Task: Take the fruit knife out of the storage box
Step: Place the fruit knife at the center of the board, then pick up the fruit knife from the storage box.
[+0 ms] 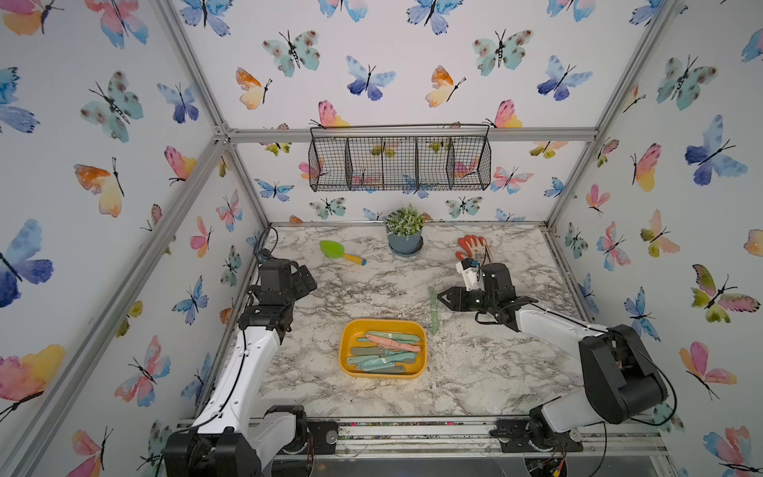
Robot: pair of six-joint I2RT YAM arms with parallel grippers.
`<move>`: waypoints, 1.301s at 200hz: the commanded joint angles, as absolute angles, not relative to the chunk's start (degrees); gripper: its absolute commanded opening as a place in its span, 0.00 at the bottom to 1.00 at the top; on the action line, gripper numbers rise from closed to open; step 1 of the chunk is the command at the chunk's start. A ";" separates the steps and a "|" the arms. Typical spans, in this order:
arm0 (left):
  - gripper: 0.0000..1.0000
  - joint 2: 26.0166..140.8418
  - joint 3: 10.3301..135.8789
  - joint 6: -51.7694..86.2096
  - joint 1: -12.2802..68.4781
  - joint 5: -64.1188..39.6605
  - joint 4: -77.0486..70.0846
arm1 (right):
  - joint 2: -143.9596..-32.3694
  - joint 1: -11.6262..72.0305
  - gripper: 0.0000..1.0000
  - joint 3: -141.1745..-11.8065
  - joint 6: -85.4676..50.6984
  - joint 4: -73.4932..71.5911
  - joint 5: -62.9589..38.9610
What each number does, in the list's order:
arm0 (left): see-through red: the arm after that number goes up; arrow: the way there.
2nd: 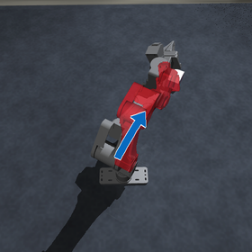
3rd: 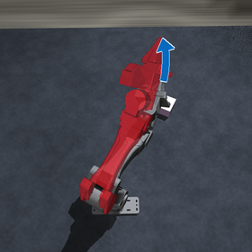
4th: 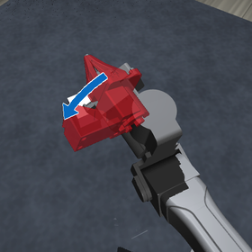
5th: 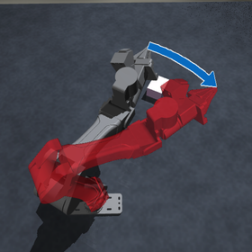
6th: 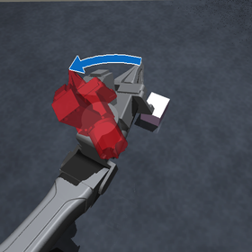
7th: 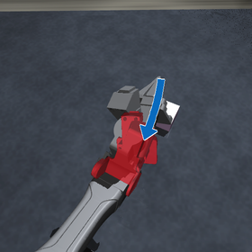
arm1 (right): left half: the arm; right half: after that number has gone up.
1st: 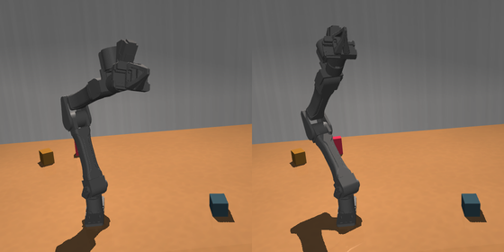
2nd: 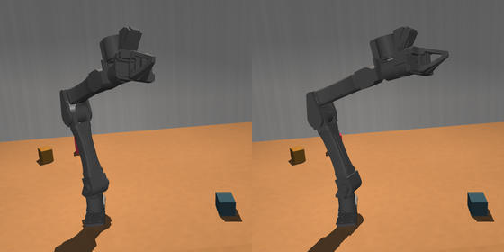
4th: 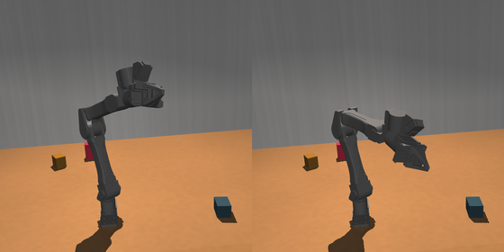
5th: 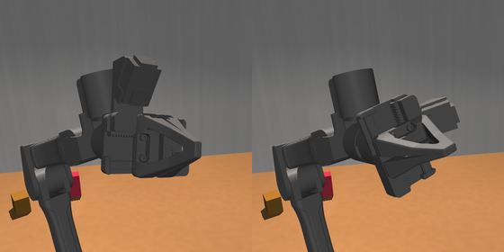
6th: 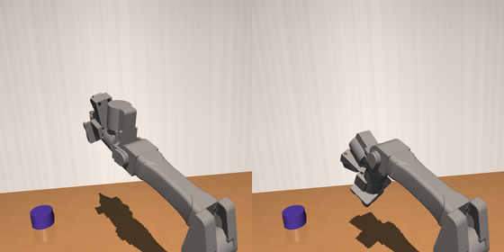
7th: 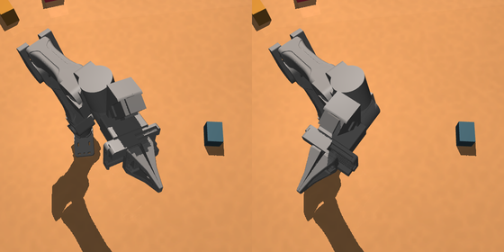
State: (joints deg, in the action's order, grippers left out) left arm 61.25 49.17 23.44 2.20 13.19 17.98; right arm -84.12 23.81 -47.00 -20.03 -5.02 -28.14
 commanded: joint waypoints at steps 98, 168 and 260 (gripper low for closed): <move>0.98 61.08 50.10 23.64 1.81 12.45 18.92 | -92.91 51.76 0.48 -67.36 16.28 23.99 -19.63; 0.98 60.73 50.01 23.66 1.80 12.49 18.91 | -106.15 56.09 0.48 -75.09 16.72 32.17 -10.19; 0.98 60.64 49.92 23.82 1.82 12.30 18.85 | -114.34 57.83 0.47 -81.55 16.00 36.28 -5.77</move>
